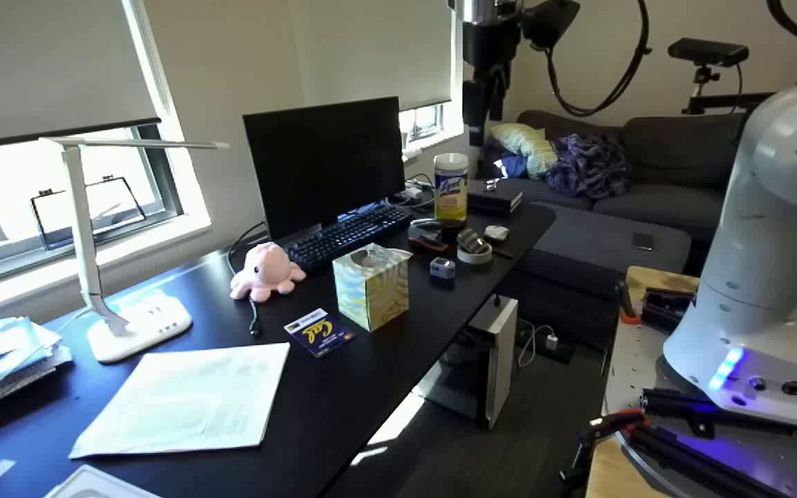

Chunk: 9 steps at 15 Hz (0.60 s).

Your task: Put the pink octopus plush toy on top of the tissue box

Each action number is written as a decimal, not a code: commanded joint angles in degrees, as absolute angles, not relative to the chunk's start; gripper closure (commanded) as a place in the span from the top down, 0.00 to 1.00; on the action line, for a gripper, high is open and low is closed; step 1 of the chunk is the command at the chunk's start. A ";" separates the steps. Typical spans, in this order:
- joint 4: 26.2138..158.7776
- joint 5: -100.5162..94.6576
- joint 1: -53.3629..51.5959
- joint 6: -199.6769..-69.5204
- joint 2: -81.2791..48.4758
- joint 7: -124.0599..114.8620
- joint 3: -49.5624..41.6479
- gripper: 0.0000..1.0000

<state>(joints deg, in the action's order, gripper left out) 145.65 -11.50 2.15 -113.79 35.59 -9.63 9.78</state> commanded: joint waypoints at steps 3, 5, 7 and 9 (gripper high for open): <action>143.39 -11.45 0.59 -116.46 32.55 -8.89 7.92 1.00; 140.03 -10.91 0.81 -120.62 27.50 -10.04 7.62 1.00; 135.68 -10.23 1.03 -125.60 20.61 -10.68 7.24 1.00; 130.89 -6.92 -0.30 -129.36 13.98 -8.66 6.04 1.00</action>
<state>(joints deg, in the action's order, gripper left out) 138.95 -10.30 1.12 -125.32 25.20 -9.60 7.51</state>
